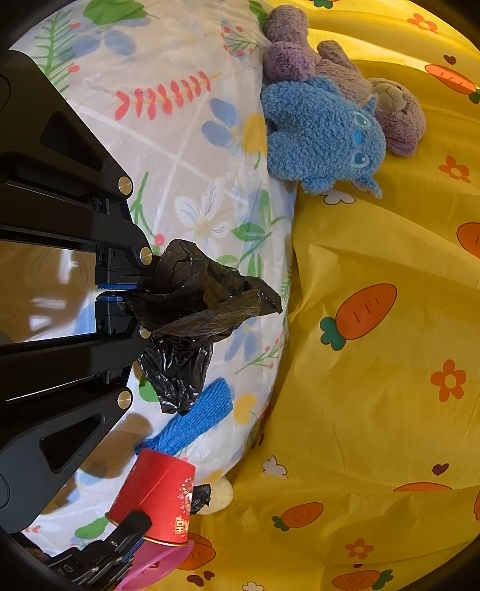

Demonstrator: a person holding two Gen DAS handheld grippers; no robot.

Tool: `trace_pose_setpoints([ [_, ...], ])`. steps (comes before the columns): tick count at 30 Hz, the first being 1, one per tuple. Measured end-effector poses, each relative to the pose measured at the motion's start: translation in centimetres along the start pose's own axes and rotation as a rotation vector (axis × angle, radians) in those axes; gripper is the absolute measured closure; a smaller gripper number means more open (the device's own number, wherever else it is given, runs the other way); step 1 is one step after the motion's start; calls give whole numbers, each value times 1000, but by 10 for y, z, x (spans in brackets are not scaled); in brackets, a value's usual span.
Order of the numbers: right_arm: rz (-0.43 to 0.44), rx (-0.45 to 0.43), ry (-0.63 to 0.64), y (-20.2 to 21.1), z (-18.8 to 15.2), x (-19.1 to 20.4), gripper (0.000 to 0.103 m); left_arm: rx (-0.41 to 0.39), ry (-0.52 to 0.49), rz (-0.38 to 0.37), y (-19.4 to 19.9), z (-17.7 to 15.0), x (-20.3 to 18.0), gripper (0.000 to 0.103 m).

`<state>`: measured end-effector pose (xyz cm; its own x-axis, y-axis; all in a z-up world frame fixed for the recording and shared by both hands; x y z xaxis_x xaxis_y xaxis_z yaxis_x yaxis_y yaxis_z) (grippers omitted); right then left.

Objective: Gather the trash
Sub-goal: 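Grasp the red paper cup with the right tool while the left tool holds the black bag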

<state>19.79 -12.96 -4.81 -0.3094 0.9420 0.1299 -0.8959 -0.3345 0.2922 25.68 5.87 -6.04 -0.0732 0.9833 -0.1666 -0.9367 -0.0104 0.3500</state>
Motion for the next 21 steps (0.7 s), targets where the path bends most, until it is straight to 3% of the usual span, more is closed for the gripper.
trace_pose_setpoints([
  [10, -17, -54, -25, 51, -3, -10, 99, -35, -15, -49, 34, 3, -17, 102],
  [21, -46, -117, -23, 99, 3, -25, 99, -65, -87, -122, 77, -2, -71, 102],
])
Point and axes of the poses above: each gripper's, at about its wrist camera, not at the fingertips, and y roughly against the way its jaws point, x to its left, z to its top, the point moved 6 cm from there along -y, roughly the way its jaws point, and after that the axes turned 11 degrees about -x, right-handed, at the moved point
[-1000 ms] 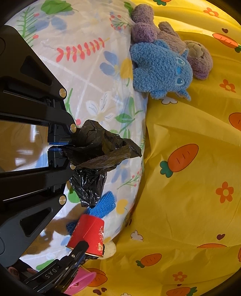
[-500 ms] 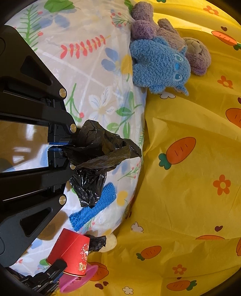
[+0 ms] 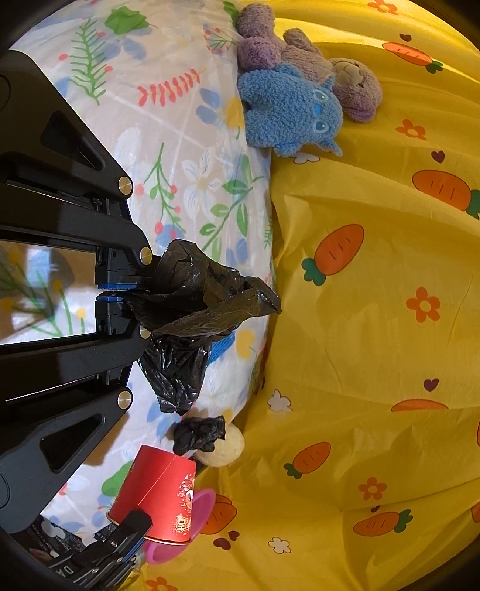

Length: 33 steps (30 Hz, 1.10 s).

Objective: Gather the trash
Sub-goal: 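Grasp the red paper cup with the right tool while the left tool holds the black bag, then carry the black bag and red cup over the pink bucket and open both tools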

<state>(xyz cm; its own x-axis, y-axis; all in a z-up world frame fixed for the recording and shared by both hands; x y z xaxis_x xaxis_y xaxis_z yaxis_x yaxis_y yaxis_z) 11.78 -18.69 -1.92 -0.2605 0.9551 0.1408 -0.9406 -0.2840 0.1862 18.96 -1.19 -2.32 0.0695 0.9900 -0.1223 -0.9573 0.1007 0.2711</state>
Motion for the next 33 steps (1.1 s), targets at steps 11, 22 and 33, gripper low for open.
trace_pose_setpoints([
  [11, -54, -50, -19, 32, 10, -29, 99, -18, -76, -95, 15, 4, -66, 102],
  [22, -145, -101, -35, 58, 24, -74, 99, -9, -120, -241, 17, 9, -141, 102],
  [33, -351, -177, -57, 85, 45, -148, 99, 2, -149, -389, -4, 16, -233, 102],
])
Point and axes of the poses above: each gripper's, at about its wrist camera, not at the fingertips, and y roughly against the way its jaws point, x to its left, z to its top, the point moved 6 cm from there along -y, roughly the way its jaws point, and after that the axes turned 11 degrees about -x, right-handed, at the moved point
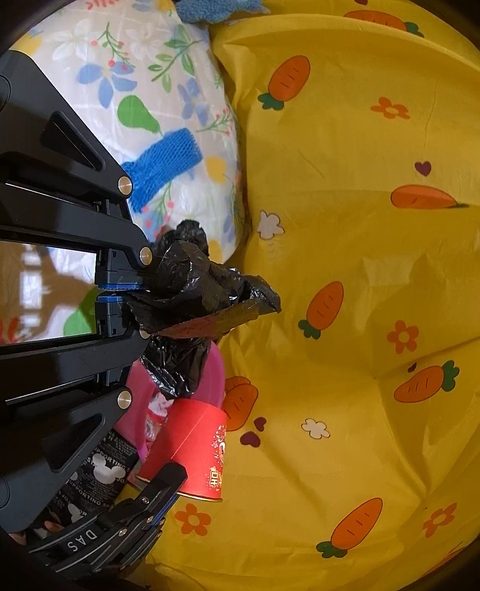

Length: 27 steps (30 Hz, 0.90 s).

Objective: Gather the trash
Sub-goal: 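Carry the black bag and red cup over the pink bucket and open both tools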

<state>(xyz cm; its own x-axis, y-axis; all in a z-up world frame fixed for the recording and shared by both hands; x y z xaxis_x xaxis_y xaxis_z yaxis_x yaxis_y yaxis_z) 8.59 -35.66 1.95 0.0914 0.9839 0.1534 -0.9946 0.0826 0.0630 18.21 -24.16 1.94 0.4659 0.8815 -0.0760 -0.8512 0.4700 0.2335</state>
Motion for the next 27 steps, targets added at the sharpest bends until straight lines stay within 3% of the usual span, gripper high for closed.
trace_pose_setpoints([
  [10, -137, -53, -14, -11, 18, -53, 99, 31, -16, -97, -66, -1, -57, 102],
  [20, -176, -33, -38, -21, 11, -81, 99, 107, -1, -193, -110, -22, -87, 102],
  [27, -180, -26, -47, -26, 9, -87, 99, 152, -1, -220, -131, -35, -97, 102],
])
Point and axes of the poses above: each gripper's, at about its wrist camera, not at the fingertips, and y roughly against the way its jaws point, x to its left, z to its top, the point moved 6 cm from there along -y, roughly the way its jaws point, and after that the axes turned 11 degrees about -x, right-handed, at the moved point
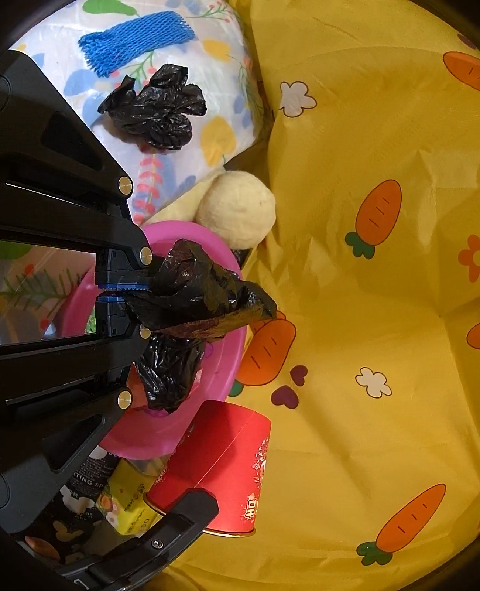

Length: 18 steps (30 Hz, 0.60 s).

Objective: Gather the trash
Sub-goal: 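Carry the black bag and red cup over the pink bucket and open both tools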

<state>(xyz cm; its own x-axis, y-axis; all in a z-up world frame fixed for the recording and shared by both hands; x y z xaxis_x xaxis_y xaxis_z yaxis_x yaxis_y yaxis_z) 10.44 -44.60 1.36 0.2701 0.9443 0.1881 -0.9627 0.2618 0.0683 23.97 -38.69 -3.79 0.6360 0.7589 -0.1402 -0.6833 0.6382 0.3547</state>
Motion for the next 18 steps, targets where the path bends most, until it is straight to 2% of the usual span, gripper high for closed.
trace_pose_setpoints([
  [9, 4, 10, -3, -8, -3, -1, 99, 28, -5, -43, -14, -10, -3, 102],
  [11, 7, 16, -9, -10, -4, -2, 99, 40, -19, -39, -16, -13, -3, 90],
  [12, 9, 21, -11, -10, -5, -2, 99, 41, -25, -21, -16, -14, 0, 61],
  [13, 11, 26, -14, -12, -6, -2, 99, 34, -22, 3, -15, -14, 6, 27],
  [14, 15, 32, -16, -13, -8, -1, 99, 12, -5, 19, -11, -14, 12, 22],
  [18, 36, 73, -26, -23, -15, 1, 99, -17, 60, 87, 5, -11, 42, 20],
])
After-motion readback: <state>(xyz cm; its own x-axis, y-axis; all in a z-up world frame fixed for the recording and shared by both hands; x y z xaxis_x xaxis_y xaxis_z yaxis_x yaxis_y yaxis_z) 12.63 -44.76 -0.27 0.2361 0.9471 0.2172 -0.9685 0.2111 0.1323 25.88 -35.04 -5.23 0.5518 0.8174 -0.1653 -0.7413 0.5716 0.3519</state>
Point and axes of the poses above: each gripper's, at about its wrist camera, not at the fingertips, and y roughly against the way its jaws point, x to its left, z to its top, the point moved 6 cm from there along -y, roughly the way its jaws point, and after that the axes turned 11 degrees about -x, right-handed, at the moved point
